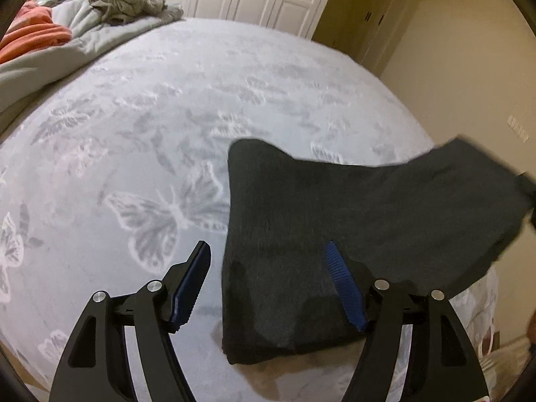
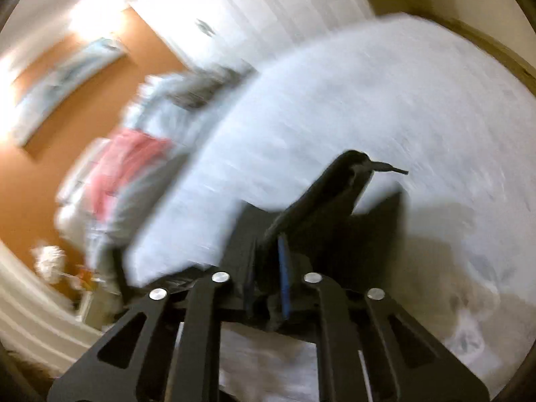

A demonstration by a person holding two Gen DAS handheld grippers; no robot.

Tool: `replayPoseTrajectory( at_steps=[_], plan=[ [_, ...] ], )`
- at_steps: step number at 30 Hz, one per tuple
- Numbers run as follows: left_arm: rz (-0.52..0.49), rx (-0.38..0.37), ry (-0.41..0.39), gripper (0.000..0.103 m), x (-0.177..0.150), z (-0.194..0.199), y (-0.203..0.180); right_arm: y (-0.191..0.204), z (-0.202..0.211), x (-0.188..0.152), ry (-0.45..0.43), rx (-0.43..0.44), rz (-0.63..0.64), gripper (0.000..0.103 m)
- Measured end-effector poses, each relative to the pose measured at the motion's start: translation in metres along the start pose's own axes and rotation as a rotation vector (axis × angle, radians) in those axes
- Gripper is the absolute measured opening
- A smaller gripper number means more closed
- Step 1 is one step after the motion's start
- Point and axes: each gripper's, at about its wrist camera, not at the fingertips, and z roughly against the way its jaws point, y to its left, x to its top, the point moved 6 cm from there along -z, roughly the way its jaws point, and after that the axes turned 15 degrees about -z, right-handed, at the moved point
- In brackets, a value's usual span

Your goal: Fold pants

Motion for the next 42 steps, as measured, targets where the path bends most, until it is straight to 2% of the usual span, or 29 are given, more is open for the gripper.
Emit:
replayPoseTrajectory(
  at_steps=[1, 2, 3, 4, 6, 7, 9, 11, 13, 14, 16, 17, 18, 19, 20, 21, 23, 24, 25, 27, 30, 36, 37, 38, 39, 42],
  plan=[
    [0.003, 0.008, 0.001, 0.068, 0.000, 0.000, 0.003, 0.002, 0.002, 0.000, -0.011, -0.024, 0.017, 0.005],
    [0.008, 0.017, 0.012, 0.068, -0.002, -0.001, 0.006, -0.013, -0.004, -0.005, -0.023, -0.155, 0.046, 0.005],
    [0.011, 0.018, 0.023, 0.068, -0.003, -0.002, 0.008, -0.030, -0.012, -0.011, -0.011, -0.249, 0.052, 0.005],
    [0.015, 0.018, 0.044, 0.068, -0.007, -0.006, 0.010, -0.068, -0.032, -0.025, 0.050, -0.405, 0.048, 0.006],
    [0.011, 0.018, 0.068, 0.068, -0.012, -0.010, 0.011, -0.125, -0.054, -0.051, 0.158, -0.592, 0.016, 0.006],
    [0.005, 0.018, 0.075, 0.068, -0.014, -0.010, 0.010, -0.144, -0.057, -0.060, 0.184, -0.642, -0.013, 0.010],
    [-0.003, 0.013, 0.081, 0.068, -0.018, -0.009, 0.008, -0.139, -0.044, -0.055, 0.141, -0.584, -0.064, 0.011],
    [-0.020, 0.011, 0.087, 0.069, -0.020, -0.011, 0.004, -0.106, -0.029, -0.036, 0.052, -0.514, -0.021, 0.015],
    [-0.034, 0.032, 0.101, 0.071, -0.021, -0.015, 0.001, -0.081, -0.028, -0.020, 0.020, -0.481, 0.020, 0.023],
    [-0.034, 0.037, 0.109, 0.071, -0.021, -0.017, 0.001, -0.065, -0.032, -0.012, 0.011, -0.451, 0.044, 0.027],
    [-0.023, 0.041, 0.122, 0.071, -0.022, -0.022, 0.001, -0.048, -0.049, -0.005, 0.021, -0.424, 0.089, 0.045],
    [-0.023, 0.048, 0.129, 0.071, -0.023, -0.024, 0.001, -0.044, -0.063, -0.004, 0.038, -0.421, 0.124, 0.059],
    [-0.028, 0.065, 0.143, 0.071, -0.024, -0.028, 0.003, -0.049, -0.075, -0.008, 0.048, -0.440, 0.145, 0.067],
    [-0.036, 0.078, 0.155, 0.074, -0.026, -0.032, 0.005, -0.062, -0.091, -0.011, 0.068, -0.494, 0.160, 0.069],
    [-0.040, 0.084, 0.156, 0.076, -0.027, -0.035, 0.006, -0.086, -0.114, -0.022, 0.124, -0.602, 0.176, 0.070],
    [-0.042, 0.088, 0.155, 0.078, -0.027, -0.037, 0.008, -0.110, -0.130, -0.034, 0.190, -0.656, 0.161, 0.077],
    [-0.039, 0.097, 0.150, 0.078, -0.027, -0.040, 0.012, -0.117, -0.119, -0.037, 0.128, -0.579, 0.086, 0.077],
    [-0.037, 0.095, 0.144, 0.078, -0.026, -0.039, 0.012, -0.114, -0.113, -0.034, 0.141, -0.586, 0.059, 0.077],
    [-0.045, 0.100, 0.137, 0.078, -0.025, -0.038, 0.012, -0.106, -0.101, -0.028, 0.105, -0.578, 0.044, 0.077],
    [-0.072, 0.117, 0.126, 0.078, -0.025, -0.034, 0.009, -0.093, -0.081, -0.022, 0.023, -0.545, 0.055, 0.084],
    [-0.108, 0.134, 0.119, 0.077, -0.025, -0.030, 0.003, -0.089, -0.065, -0.033, -0.042, -0.584, 0.078, 0.084],
    [-0.130, 0.137, 0.118, 0.077, -0.026, -0.031, -0.004, -0.101, -0.069, -0.066, -0.026, -0.617, 0.068, 0.084],
    [-0.130, 0.139, 0.118, 0.077, -0.026, -0.031, -0.004, -0.102, -0.070, -0.068, -0.028, -0.628, 0.082, 0.087],
    [-0.130, 0.142, 0.118, 0.077, -0.027, -0.032, -0.004, -0.113, -0.075, -0.073, 0.001, -0.679, 0.091, 0.098],
    [-0.129, 0.145, 0.120, 0.078, -0.027, -0.033, -0.003, -0.121, -0.090, -0.080, 0.041, -0.682, 0.082, 0.098],
    [-0.125, 0.146, 0.118, 0.078, -0.028, -0.033, -0.003, -0.134, -0.089, -0.077, 0.068, -0.577, -0.070, 0.098]
  ],
)
